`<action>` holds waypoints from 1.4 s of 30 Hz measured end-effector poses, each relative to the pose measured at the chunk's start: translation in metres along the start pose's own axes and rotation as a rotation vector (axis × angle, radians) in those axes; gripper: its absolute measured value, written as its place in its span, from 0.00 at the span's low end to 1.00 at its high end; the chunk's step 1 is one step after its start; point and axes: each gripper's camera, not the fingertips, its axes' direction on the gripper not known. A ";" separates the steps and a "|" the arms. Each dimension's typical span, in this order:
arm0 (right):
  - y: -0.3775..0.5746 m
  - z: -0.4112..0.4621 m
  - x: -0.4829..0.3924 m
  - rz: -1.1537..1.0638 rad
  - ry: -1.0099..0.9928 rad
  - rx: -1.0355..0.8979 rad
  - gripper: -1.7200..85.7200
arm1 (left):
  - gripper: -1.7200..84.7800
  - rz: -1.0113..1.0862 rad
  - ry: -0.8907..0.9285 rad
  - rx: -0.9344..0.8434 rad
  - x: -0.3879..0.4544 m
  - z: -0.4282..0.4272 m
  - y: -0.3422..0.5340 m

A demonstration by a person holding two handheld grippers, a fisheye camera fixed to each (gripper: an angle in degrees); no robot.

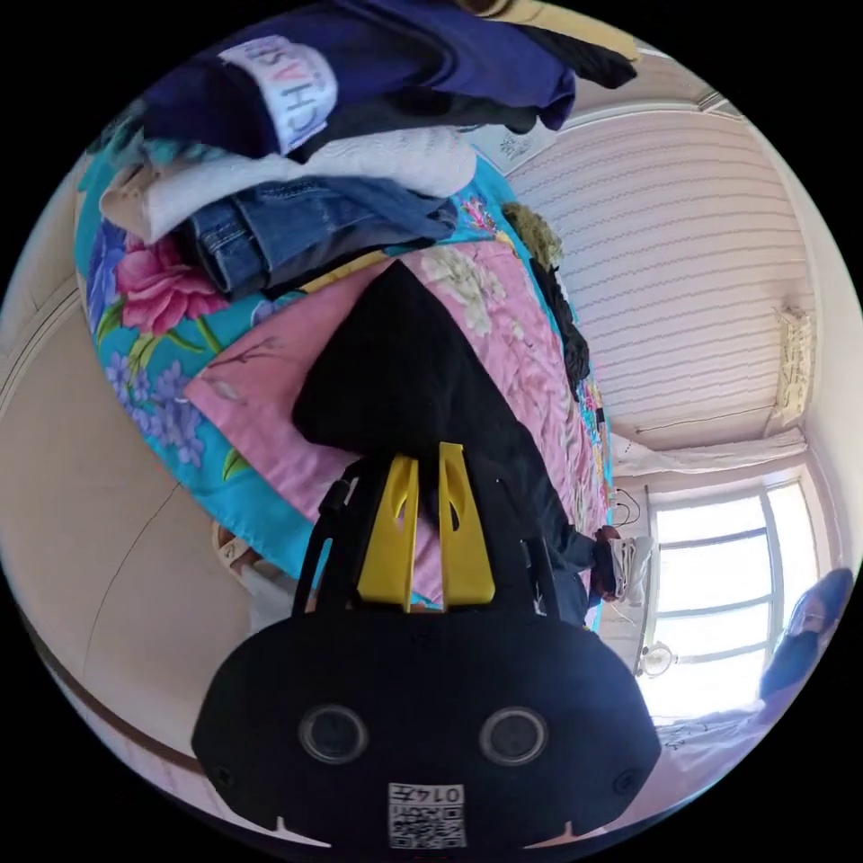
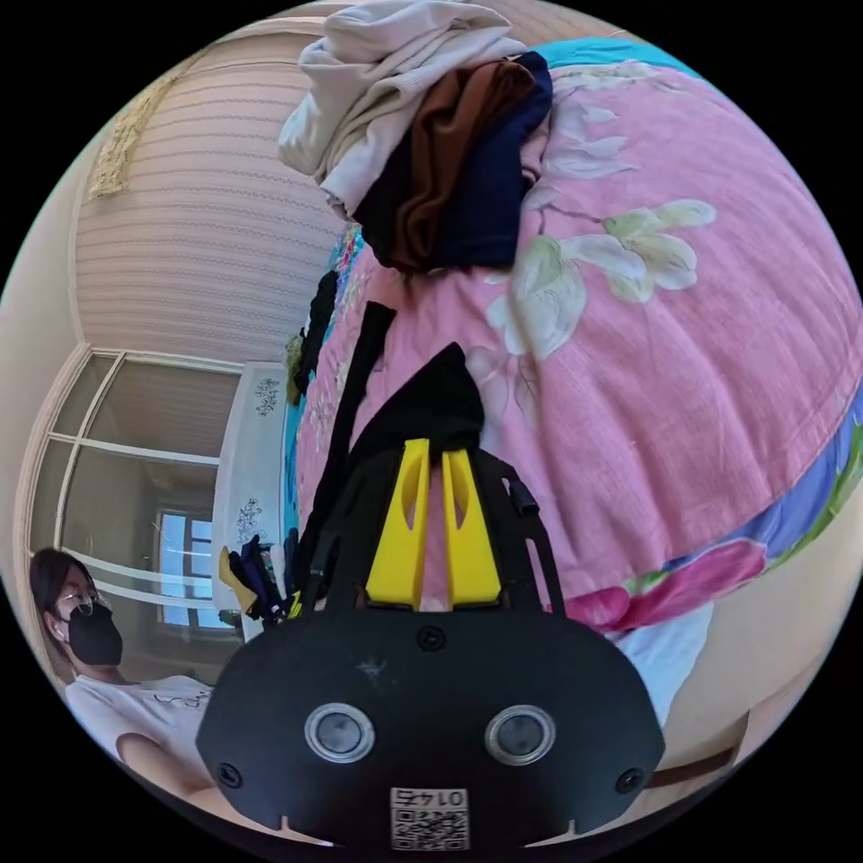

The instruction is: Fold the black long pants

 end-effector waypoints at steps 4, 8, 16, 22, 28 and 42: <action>-0.004 -0.022 -0.012 0.022 0.163 0.101 0.08 | 0.07 0.074 -0.066 0.071 0.014 -0.005 0.035; -0.028 -0.025 -0.063 -0.134 0.298 0.193 0.10 | 0.07 0.524 -0.328 -0.039 0.105 0.029 0.088; -0.100 0.098 -0.113 -0.180 0.168 -0.025 0.14 | 0.13 1.174 -0.247 -0.309 0.261 0.246 0.259; -0.121 0.135 -0.115 -0.105 0.234 -0.047 0.07 | 0.11 1.215 -0.355 -0.554 0.261 0.424 0.347; -0.100 0.068 -0.136 -0.340 0.022 0.020 0.03 | 0.02 1.281 -0.234 -0.485 0.250 0.431 0.377; 0.024 -0.017 0.025 0.007 0.060 0.189 0.06 | 0.08 1.286 -0.201 -0.624 0.174 0.513 0.447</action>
